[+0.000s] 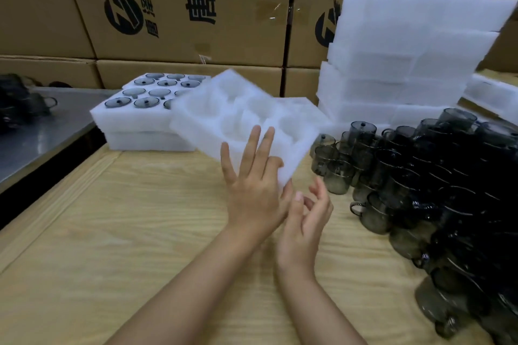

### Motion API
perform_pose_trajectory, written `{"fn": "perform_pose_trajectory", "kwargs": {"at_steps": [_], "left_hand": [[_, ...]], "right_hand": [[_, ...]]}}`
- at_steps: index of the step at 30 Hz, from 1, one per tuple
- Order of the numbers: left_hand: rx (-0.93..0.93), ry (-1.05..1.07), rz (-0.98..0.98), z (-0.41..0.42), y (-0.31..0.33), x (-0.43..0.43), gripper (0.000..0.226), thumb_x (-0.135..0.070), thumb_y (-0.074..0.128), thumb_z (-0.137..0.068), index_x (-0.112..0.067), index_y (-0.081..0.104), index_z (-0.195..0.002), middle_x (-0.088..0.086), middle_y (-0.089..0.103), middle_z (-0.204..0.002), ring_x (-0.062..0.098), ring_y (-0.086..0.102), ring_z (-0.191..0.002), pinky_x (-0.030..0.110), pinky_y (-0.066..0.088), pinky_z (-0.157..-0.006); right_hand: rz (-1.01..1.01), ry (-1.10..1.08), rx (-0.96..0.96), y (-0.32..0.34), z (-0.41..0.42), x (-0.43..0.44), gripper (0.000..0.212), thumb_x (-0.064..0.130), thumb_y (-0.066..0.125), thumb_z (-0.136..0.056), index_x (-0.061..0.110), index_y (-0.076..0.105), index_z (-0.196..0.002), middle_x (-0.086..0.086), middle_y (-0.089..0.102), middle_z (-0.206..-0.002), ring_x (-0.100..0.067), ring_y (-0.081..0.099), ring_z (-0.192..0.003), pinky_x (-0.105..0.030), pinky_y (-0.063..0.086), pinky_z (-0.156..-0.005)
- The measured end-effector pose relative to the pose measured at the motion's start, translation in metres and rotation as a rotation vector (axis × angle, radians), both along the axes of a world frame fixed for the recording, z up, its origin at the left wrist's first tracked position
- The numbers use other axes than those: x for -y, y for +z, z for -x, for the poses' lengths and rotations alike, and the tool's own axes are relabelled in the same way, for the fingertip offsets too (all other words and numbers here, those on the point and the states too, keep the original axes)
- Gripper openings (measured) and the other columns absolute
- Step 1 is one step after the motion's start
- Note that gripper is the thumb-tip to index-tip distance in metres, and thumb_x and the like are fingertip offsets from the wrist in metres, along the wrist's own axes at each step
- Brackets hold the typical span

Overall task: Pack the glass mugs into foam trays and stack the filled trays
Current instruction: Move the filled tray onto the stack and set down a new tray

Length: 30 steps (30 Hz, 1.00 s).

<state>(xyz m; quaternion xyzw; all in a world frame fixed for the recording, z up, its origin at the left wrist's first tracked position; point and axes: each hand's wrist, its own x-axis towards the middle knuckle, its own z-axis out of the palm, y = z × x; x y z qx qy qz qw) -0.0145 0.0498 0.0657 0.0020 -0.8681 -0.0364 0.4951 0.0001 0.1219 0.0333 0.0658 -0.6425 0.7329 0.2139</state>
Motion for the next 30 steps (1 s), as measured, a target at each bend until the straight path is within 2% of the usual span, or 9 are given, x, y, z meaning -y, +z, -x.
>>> {"fn": "perform_pose_trajectory", "kwargs": {"at_steps": [5, 8, 11, 14, 16, 20, 22, 26, 30], "left_hand": [[0.161, -0.016, -0.201, -0.042, -0.014, -0.033, 0.04, -0.043, 0.048, -0.083, -0.009, 0.068, -0.084, 0.007, 0.066, -0.121, 0.024, 0.057, -0.121, 0.051, 0.026, -0.108], [0.272, -0.116, -0.194, -0.055, -0.022, -0.039, 0.032, -0.032, 0.058, -0.075, -0.008, 0.072, -0.091, 0.004, 0.072, -0.107, 0.019, 0.069, -0.097, 0.041, 0.031, -0.098], [0.31, -0.279, -0.137, -0.068, -0.025, -0.028, 0.037, -0.03, 0.054, -0.082, -0.009, 0.072, -0.106, 0.003, 0.069, -0.116, 0.017, 0.067, -0.103, 0.038, 0.034, -0.098], [0.148, -0.304, -0.136, -0.077, -0.021, 0.002, 0.035, -0.029, 0.049, -0.085, -0.009, 0.071, -0.103, 0.004, 0.066, -0.12, 0.016, 0.063, -0.111, 0.043, 0.035, -0.1], [0.025, -0.223, -0.339, -0.076, -0.015, 0.03, 0.033, -0.027, 0.049, -0.087, -0.009, 0.069, -0.104, 0.001, 0.065, -0.118, 0.015, 0.059, -0.111, 0.041, 0.033, -0.102], [-0.134, -0.317, -1.255, -0.074, -0.005, 0.089, 0.02, -0.012, 0.053, -0.092, -0.019, 0.062, -0.109, -0.003, 0.063, -0.115, 0.015, 0.057, -0.112, 0.035, 0.042, -0.101], [-0.086, -0.454, -1.582, -0.073, -0.01, 0.104, 0.024, -0.012, 0.05, -0.096, -0.022, 0.056, -0.117, 0.001, 0.058, -0.128, 0.016, 0.054, -0.121, 0.034, 0.042, -0.102], [0.283, -0.528, -1.588, -0.068, -0.025, 0.093, 0.043, -0.012, 0.055, -0.093, -0.021, 0.049, -0.135, -0.005, 0.056, -0.127, 0.003, 0.06, -0.109, 0.02, 0.051, -0.081], [0.33, -0.596, -1.593, -0.064, -0.023, 0.089, 0.054, 0.011, 0.052, -0.085, -0.017, 0.052, -0.131, -0.003, 0.063, -0.107, 0.004, 0.069, -0.079, 0.017, 0.054, -0.06]], "right_hand": [[0.165, 0.161, 0.134, 0.0, 0.001, -0.025, 0.032, 0.033, 0.051, -0.09, 0.024, 0.056, -0.121, 0.001, 0.049, -0.132, 0.004, 0.048, -0.118, -0.015, 0.037, -0.098], [0.105, 0.239, 0.193, 0.001, 0.007, -0.039, 0.024, 0.014, 0.059, -0.091, 0.028, 0.063, -0.11, -0.002, 0.063, -0.116, 0.007, 0.057, -0.1, -0.002, 0.04, -0.077], [0.047, 0.244, 0.222, 0.002, 0.012, -0.048, 0.035, 0.0, 0.058, -0.087, 0.026, 0.064, -0.109, 0.017, 0.07, -0.092, 0.013, 0.06, -0.08, 0.0, 0.041, -0.061], [-0.021, 0.196, 0.265, 0.004, 0.017, -0.056, 0.039, -0.001, 0.052, -0.087, 0.028, 0.063, -0.112, 0.015, 0.063, -0.108, 0.016, 0.055, -0.081, 0.001, 0.039, -0.068], [-0.067, 0.195, 0.283, 0.006, 0.017, -0.062, 0.039, 0.002, 0.051, -0.087, 0.029, 0.064, -0.112, 0.018, 0.062, -0.111, 0.016, 0.053, -0.091, 0.002, 0.038, -0.071], [-0.099, 0.173, 0.288, 0.008, 0.011, -0.078, 0.037, 0.002, 0.052, -0.086, 0.03, 0.068, -0.105, 0.027, 0.061, -0.103, 0.027, 0.052, -0.083, 0.005, 0.037, -0.066], [-0.13, 0.16, 0.298, 0.009, 0.008, -0.084, 0.037, 0.003, 0.052, -0.086, 0.033, 0.067, -0.101, 0.026, 0.062, -0.103, 0.027, 0.052, -0.082, 0.004, 0.037, -0.065], [-0.351, 0.112, 0.288, 0.008, -0.008, -0.082, 0.037, 0.008, 0.053, -0.084, 0.03, 0.067, -0.111, 0.022, 0.065, -0.1, 0.014, 0.056, -0.087, -0.005, 0.038, -0.071], [-0.501, 0.06, 0.314, 0.014, -0.02, -0.084, 0.038, 0.014, 0.051, -0.086, 0.03, 0.063, -0.119, 0.008, 0.066, -0.1, -0.007, 0.057, -0.083, -0.021, 0.04, -0.069]]}}
